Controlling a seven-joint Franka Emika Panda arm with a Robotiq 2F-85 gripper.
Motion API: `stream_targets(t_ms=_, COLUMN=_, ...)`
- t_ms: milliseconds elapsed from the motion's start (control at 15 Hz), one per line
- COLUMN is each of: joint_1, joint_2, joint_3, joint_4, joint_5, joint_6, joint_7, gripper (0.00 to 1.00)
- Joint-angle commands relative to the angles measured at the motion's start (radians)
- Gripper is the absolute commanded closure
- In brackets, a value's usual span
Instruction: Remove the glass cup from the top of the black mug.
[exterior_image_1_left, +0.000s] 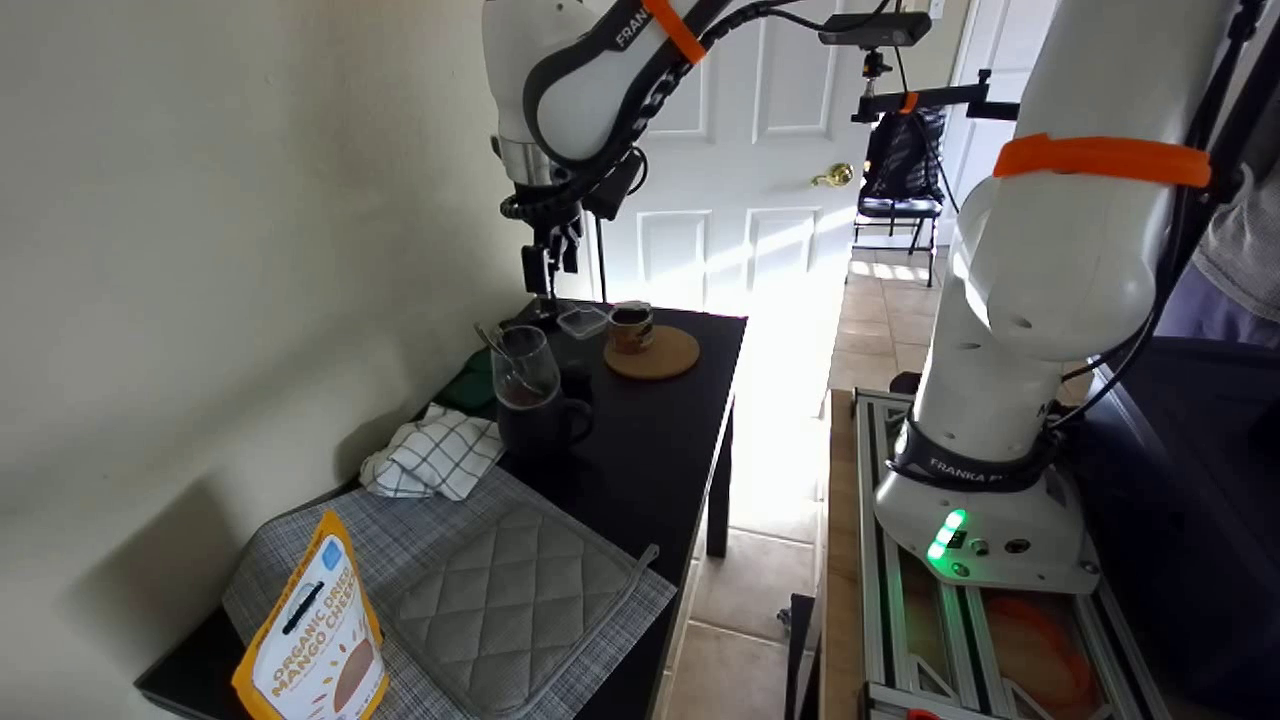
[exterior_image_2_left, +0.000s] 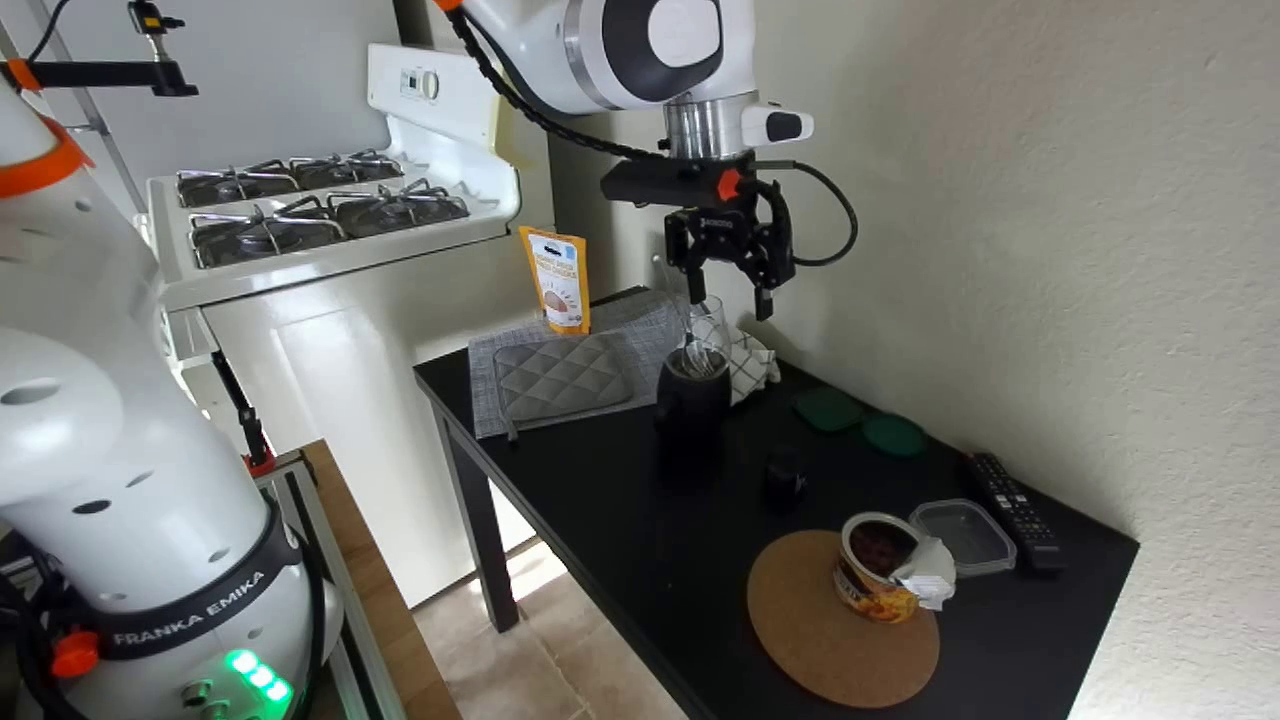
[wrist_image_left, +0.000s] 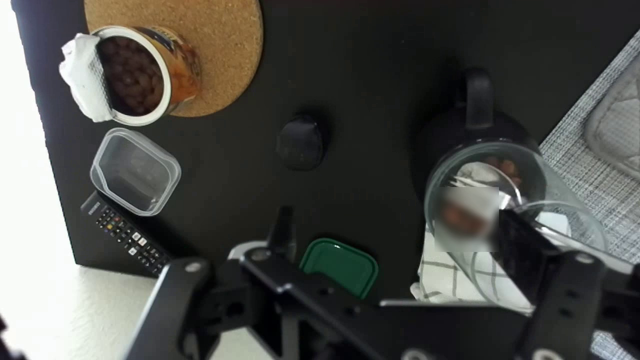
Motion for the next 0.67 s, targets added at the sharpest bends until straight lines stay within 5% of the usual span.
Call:
stream_targets(t_ms=0, joint_1=0.010, joint_2=0.050, joint_3=0.002, joint_4=0.023, joint_5=0.011, joint_6=0.073, joint_7=0.040, gripper=0.00)
stream_targets(t_ms=400, joint_1=0.029, joint_2=0.081, joint_3=0.019, joint_4=0.026, joint_5=-0.003, joint_6=0.096, joint_7=0.056, gripper=0.01)
stream_targets(t_ms=467, joint_1=0.031, joint_2=0.086, joint_3=0.020, joint_4=0.028, joint_5=-0.007, joint_6=0.093, joint_7=0.059, gripper=0.18)
stream_targets(t_ms=600, joint_1=0.035, joint_2=0.095, joint_3=0.021, joint_4=0.028, joint_5=-0.014, joint_6=0.102, joint_7=0.062, gripper=0.31)
